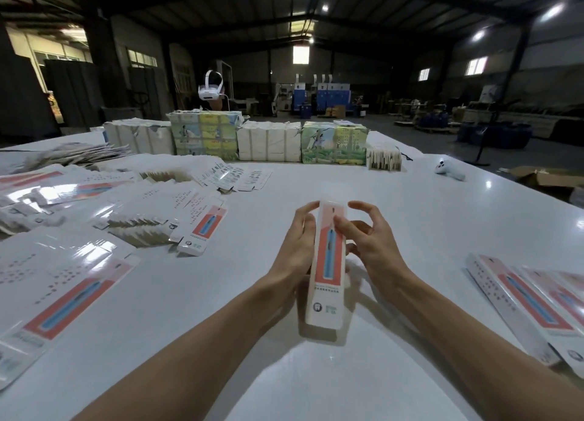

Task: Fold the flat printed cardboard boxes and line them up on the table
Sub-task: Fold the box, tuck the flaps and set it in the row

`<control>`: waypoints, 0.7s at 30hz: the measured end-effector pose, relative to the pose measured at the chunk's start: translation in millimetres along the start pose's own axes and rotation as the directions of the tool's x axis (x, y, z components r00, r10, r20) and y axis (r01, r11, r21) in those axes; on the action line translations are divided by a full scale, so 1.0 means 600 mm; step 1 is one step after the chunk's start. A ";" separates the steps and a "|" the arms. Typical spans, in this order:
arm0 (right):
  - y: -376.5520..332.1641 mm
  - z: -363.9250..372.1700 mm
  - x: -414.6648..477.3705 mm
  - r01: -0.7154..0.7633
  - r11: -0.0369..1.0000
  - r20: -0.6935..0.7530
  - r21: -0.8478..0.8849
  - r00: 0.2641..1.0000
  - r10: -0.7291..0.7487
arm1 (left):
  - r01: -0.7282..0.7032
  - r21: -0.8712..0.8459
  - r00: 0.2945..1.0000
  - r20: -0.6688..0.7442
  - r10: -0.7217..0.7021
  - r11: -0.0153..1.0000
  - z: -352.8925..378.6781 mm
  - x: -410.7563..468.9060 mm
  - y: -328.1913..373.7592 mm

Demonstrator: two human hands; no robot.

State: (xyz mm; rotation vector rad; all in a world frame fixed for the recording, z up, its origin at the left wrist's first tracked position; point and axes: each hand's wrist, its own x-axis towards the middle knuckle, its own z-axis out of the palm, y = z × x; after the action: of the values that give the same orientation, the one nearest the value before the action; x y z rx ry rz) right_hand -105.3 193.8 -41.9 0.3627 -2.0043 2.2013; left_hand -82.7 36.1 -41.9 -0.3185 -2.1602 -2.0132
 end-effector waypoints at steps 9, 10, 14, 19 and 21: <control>-0.006 -0.005 -0.005 -0.003 1.000 0.032 0.003 0.999 0.003 | 0.030 0.080 0.965 0.257 -0.049 0.996 0.009 0.011 -0.007; -0.007 -0.004 -0.006 0.003 1.000 0.043 0.000 0.999 -0.003 | 0.047 0.058 0.970 0.237 -0.059 0.997 0.008 0.011 -0.008; -0.014 -0.007 -0.006 0.024 0.999 0.083 -0.036 0.996 -0.021 | 0.107 0.093 0.979 0.163 -0.121 0.990 0.005 0.014 -0.003; -0.012 -0.005 -0.005 0.007 0.995 0.171 -0.099 0.985 0.010 | 0.194 0.130 0.964 0.158 -0.213 0.972 -0.007 0.024 -0.006; -0.009 -0.001 -0.004 0.010 0.994 0.177 -0.105 0.984 0.009 | 0.208 0.131 0.963 0.148 -0.226 0.969 -0.007 0.024 -0.008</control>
State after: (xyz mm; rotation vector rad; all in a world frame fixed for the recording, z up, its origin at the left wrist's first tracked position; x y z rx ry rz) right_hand -101.3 195.0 -37.2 0.5639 -2.1995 2.1185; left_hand -97.9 32.3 -42.4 -0.2453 -2.4988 -2.0249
